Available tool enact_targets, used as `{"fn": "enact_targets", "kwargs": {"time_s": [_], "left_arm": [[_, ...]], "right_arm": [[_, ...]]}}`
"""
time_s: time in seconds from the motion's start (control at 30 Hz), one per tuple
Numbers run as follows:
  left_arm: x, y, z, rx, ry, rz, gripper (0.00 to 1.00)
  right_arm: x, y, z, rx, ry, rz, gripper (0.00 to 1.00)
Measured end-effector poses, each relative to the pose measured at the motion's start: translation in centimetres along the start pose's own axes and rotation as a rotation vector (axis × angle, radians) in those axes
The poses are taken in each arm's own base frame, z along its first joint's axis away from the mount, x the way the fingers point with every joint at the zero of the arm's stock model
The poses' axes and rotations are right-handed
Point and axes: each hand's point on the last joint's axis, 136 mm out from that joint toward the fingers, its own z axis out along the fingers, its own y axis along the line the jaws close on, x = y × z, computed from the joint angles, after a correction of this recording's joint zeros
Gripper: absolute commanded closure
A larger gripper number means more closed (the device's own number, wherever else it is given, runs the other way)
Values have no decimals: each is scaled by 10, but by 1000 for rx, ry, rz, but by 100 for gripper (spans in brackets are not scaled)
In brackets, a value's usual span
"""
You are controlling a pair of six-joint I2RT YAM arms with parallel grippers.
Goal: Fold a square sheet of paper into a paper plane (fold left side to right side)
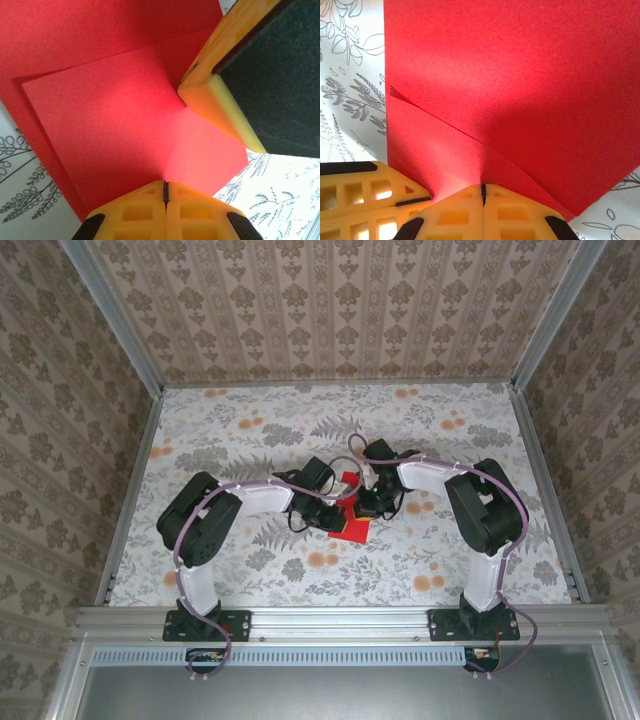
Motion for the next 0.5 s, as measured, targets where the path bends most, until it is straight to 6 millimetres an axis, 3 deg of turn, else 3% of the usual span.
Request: {"fn": "enact_targets", "kwargs": {"time_s": [0.5], "left_arm": [[25, 15, -16, 29, -34, -44, 100]], "right_arm": [[3, -1, 0, 0, 18, 3, 100]]}}
